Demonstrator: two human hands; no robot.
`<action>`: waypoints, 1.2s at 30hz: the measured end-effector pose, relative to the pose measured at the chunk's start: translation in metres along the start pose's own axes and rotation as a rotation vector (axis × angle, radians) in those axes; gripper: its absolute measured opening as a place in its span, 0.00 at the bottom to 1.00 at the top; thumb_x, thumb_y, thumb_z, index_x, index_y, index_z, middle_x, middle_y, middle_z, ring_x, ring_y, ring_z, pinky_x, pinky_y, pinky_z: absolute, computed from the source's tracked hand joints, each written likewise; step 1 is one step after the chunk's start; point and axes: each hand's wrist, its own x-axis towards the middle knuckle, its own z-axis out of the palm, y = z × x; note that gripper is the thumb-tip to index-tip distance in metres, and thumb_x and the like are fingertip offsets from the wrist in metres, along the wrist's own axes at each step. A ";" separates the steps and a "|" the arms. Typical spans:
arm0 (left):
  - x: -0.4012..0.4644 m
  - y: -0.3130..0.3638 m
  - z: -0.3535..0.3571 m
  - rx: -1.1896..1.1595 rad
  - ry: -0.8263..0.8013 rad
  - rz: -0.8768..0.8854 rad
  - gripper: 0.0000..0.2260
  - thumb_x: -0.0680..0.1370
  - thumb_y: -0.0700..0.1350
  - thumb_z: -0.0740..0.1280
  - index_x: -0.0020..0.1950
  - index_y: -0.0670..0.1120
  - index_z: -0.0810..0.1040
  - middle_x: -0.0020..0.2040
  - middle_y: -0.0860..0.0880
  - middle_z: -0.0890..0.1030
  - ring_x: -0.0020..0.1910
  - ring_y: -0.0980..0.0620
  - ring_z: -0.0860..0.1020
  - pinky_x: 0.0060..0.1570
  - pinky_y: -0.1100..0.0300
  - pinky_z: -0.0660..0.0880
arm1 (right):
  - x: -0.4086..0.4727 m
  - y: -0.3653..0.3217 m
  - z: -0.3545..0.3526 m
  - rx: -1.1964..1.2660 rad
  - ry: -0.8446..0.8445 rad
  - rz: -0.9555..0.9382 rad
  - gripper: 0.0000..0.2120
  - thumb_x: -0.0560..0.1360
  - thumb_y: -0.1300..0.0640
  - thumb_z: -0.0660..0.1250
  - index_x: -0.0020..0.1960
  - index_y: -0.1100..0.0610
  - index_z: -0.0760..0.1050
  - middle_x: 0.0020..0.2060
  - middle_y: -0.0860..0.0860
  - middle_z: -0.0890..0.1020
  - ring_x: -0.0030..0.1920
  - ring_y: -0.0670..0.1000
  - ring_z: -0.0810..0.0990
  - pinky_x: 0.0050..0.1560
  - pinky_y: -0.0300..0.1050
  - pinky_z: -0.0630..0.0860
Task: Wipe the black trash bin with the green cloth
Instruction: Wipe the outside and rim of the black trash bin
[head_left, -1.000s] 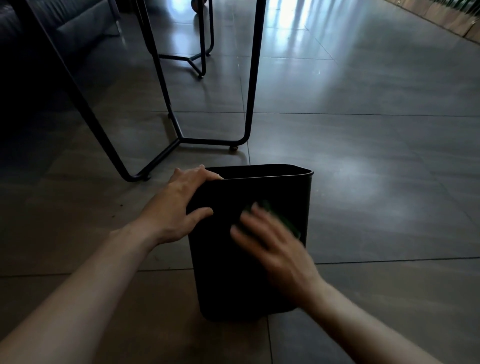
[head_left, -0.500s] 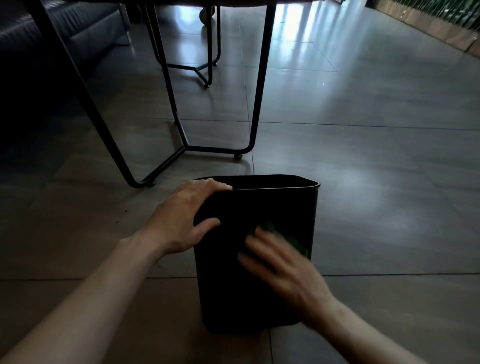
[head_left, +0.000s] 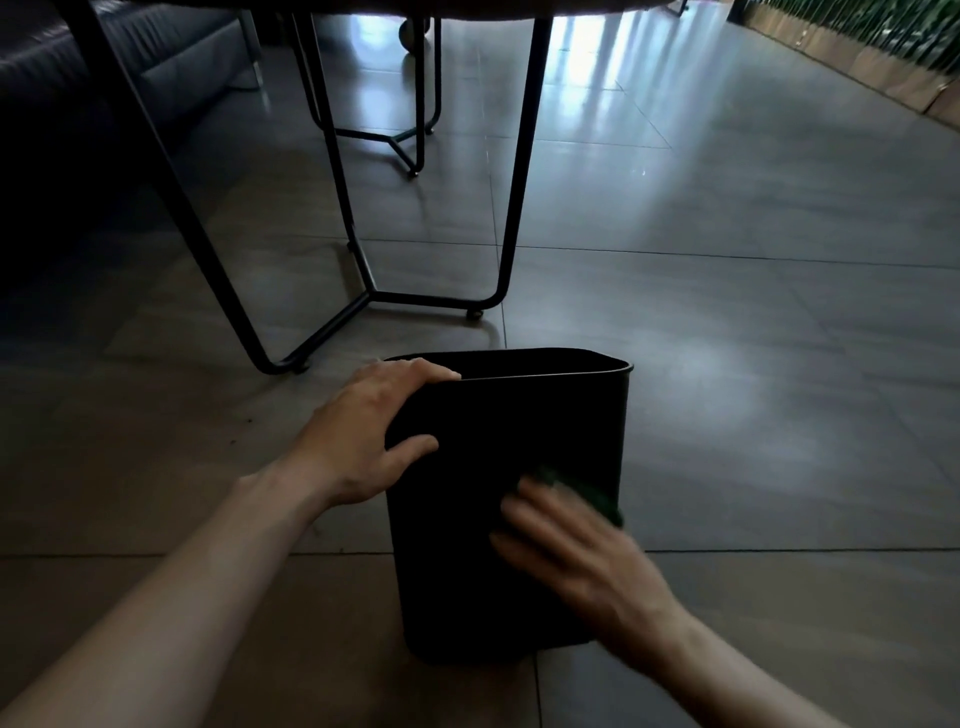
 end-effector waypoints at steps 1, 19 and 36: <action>0.000 0.000 -0.001 -0.005 -0.001 -0.007 0.27 0.74 0.49 0.73 0.70 0.62 0.69 0.66 0.60 0.74 0.68 0.54 0.70 0.66 0.47 0.72 | 0.014 0.011 -0.008 0.046 0.065 0.134 0.20 0.84 0.58 0.63 0.76 0.54 0.73 0.76 0.58 0.72 0.80 0.62 0.63 0.76 0.61 0.68; -0.003 -0.011 -0.012 -0.024 -0.090 -0.026 0.25 0.71 0.50 0.74 0.62 0.69 0.68 0.64 0.62 0.76 0.68 0.54 0.72 0.68 0.52 0.68 | -0.010 0.049 -0.079 0.261 0.166 0.969 0.08 0.70 0.53 0.69 0.48 0.53 0.80 0.43 0.55 0.83 0.43 0.61 0.83 0.41 0.51 0.78; -0.039 -0.037 -0.050 0.137 -0.094 -0.234 0.18 0.74 0.42 0.75 0.53 0.60 0.71 0.77 0.67 0.61 0.80 0.47 0.59 0.75 0.47 0.61 | 0.050 0.106 -0.147 0.570 -0.458 0.476 0.16 0.73 0.48 0.72 0.59 0.34 0.82 0.54 0.40 0.79 0.54 0.45 0.82 0.56 0.53 0.79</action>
